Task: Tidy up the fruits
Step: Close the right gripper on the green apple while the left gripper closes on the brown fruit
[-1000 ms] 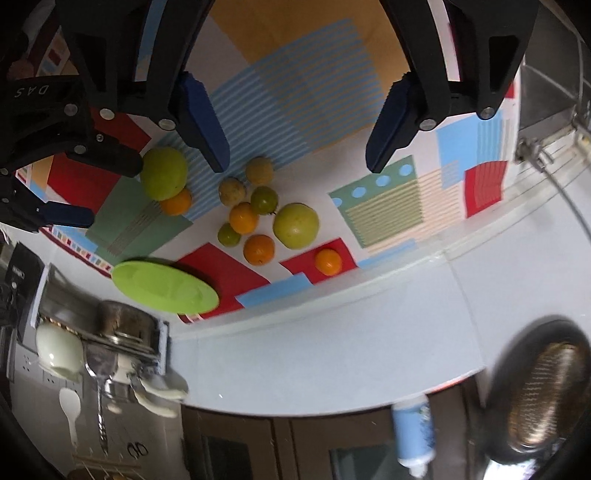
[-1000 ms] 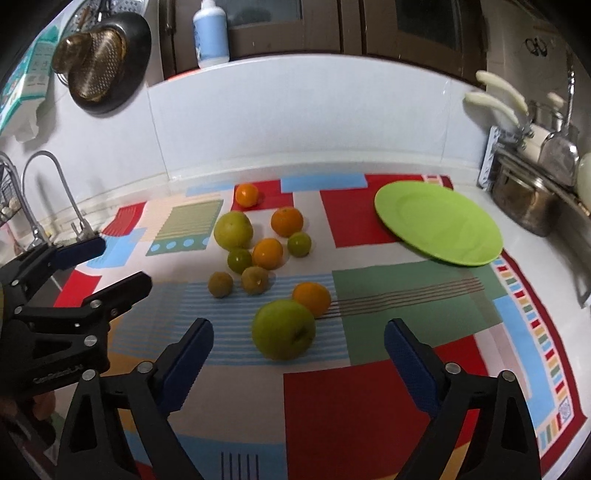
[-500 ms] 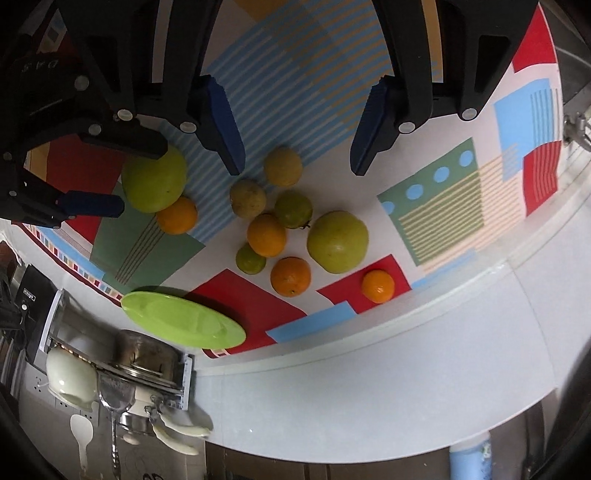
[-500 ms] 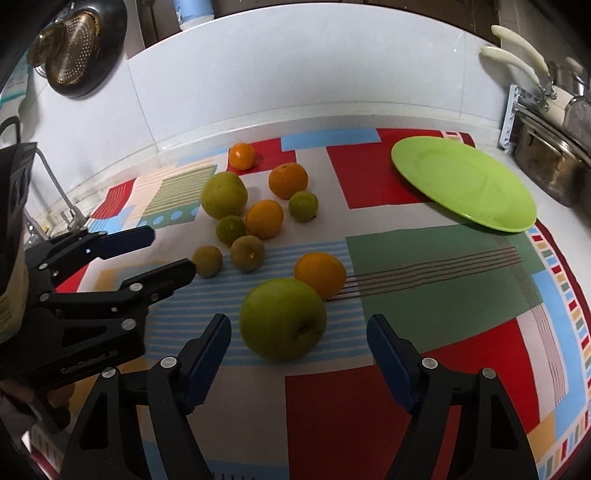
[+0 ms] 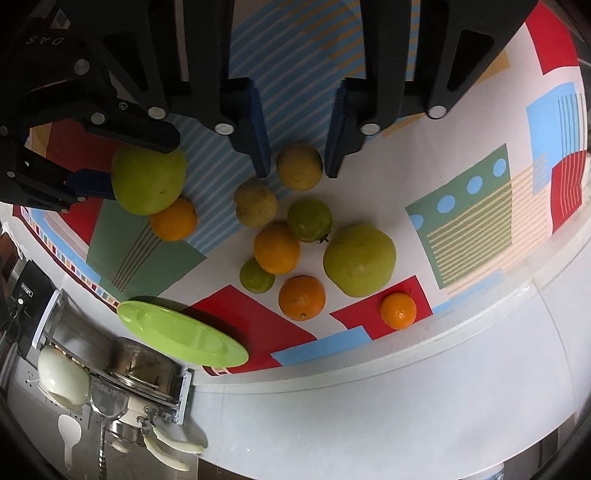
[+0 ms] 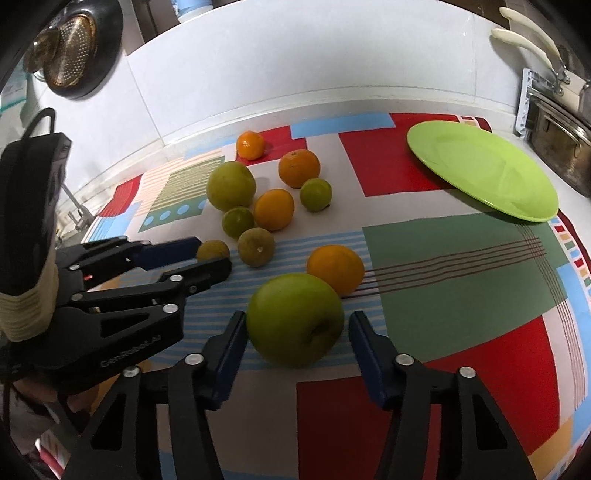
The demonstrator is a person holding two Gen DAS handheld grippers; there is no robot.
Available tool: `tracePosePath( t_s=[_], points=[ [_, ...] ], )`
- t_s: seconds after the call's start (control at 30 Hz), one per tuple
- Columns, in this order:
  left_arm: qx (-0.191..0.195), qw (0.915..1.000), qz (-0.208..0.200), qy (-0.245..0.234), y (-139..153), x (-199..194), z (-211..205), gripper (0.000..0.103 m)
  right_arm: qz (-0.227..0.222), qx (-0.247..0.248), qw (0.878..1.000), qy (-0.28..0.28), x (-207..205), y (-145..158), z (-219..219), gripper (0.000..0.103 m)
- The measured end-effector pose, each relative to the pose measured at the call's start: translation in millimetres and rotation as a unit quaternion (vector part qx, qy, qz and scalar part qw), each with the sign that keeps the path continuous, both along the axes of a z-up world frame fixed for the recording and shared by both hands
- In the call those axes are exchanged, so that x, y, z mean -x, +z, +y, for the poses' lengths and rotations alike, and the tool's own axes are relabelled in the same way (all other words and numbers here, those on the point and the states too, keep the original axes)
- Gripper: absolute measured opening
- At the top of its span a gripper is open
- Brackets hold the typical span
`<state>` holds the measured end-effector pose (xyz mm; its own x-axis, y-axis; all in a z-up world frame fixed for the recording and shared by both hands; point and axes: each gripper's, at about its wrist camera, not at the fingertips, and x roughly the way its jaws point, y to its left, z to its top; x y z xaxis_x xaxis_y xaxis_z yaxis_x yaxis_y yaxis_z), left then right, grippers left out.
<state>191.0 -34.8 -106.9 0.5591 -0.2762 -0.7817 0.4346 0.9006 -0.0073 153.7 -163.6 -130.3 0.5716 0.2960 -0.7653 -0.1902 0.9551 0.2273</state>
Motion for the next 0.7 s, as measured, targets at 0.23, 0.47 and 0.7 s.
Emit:
tracePosePath(
  t_s=[0.23, 0.47, 0.7],
  points=[
    [0.005, 1.0, -0.002, 0.007, 3.2, 6.5, 3.4, 0.026, 0.0, 0.002, 1.0, 0.002, 1.5, 0.9, 0.1, 0.053],
    [0.014, 0.9996, -0.014, 0.021, 19.8, 21.2, 7.0, 0.026, -0.016, 0.003, 1.0, -0.003, 8.2, 12.5, -4.1, 0.053],
    [0.023, 0.9986, -0.034, 0.034, 41.4, 40.7, 5.6, 0.026, -0.047, 0.002, 0.999, -0.009, 21.7, 31.1, -11.8, 0.053]
  ],
)
